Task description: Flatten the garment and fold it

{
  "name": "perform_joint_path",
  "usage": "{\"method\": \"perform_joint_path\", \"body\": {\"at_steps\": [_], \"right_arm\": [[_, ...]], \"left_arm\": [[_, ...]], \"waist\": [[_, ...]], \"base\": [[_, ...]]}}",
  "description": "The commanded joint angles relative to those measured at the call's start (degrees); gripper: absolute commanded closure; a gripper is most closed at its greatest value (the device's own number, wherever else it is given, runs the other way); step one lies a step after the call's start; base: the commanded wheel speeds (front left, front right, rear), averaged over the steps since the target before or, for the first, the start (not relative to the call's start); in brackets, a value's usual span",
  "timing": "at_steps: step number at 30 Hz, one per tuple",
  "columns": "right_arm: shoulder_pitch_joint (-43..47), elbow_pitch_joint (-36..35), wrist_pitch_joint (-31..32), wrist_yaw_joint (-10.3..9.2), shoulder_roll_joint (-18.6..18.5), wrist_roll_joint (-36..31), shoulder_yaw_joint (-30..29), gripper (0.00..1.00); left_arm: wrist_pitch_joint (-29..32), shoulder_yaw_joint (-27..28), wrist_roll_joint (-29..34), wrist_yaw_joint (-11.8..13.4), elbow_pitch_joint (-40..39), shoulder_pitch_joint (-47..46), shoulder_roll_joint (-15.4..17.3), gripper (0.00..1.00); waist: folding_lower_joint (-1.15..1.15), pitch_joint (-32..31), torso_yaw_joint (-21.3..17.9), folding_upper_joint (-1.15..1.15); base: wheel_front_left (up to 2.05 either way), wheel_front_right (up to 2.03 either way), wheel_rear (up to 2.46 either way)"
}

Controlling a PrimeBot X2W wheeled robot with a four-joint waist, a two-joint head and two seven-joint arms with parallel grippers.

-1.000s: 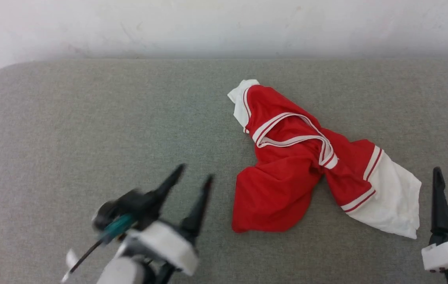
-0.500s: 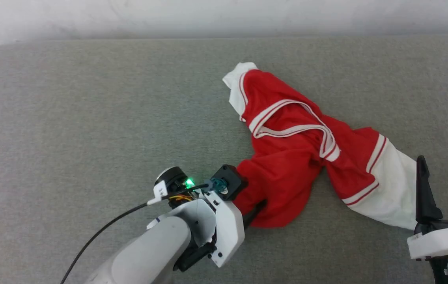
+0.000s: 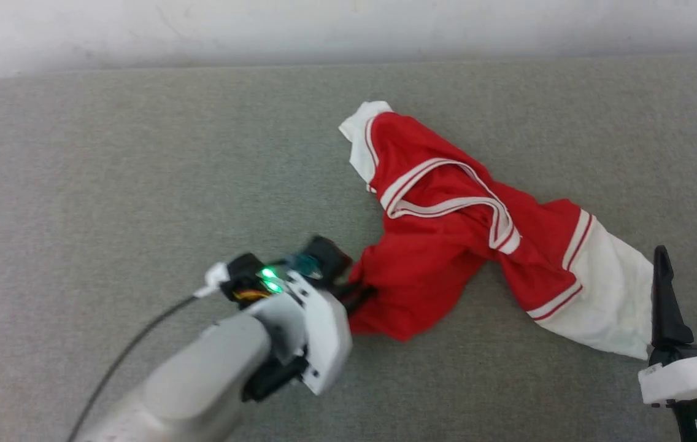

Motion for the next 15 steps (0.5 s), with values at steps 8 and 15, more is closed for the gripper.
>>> {"method": "perform_joint_path", "body": {"at_steps": [8,15], "right_arm": [[1.1,-1.2,1.4,-0.05,0.1,0.3,-0.3,0.0],[1.4,-1.3,2.2,-0.05,0.1,0.2,-1.0,0.0]], "left_arm": [[5.5,3.1,-8.5,4.2,-22.3,14.9,16.0,1.0],[4.8,1.8,-15.4,10.3,-31.6,30.1,18.6,1.0]], "waist": [[-0.01,-2.7,5.4,0.0],[-0.01,-0.3,7.3,0.0]], "base": [[0.0,0.0,0.0],[0.0,0.0,0.0]]}}
